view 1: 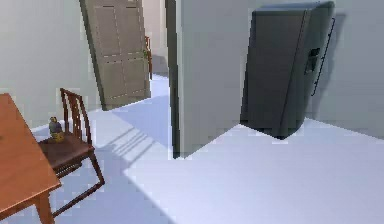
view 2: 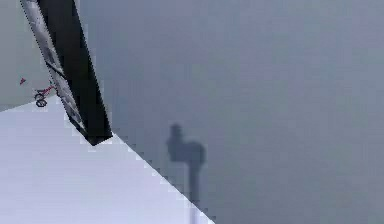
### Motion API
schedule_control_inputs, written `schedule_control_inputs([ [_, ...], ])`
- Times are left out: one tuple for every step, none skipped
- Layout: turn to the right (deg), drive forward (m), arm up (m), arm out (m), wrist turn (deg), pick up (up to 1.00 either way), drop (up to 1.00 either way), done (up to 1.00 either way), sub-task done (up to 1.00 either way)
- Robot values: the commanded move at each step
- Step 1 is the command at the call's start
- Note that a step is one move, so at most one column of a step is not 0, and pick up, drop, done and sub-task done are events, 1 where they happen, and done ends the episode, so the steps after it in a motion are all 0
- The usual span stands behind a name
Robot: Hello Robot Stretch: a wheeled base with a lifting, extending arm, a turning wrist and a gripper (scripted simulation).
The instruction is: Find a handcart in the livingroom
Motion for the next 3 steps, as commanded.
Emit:
schedule_control_inputs([
  [0.0,0.90,0.00,0.00,0.0,0.00,0.00,0.00,0.00],
  [-30.0,0.00,0.00,0.00,0.0,0.00,0.00,0.00,0.00],
  [0.0,0.05,0.00,0.00,0.0,0.00,0.00,0.00,0.00],
])
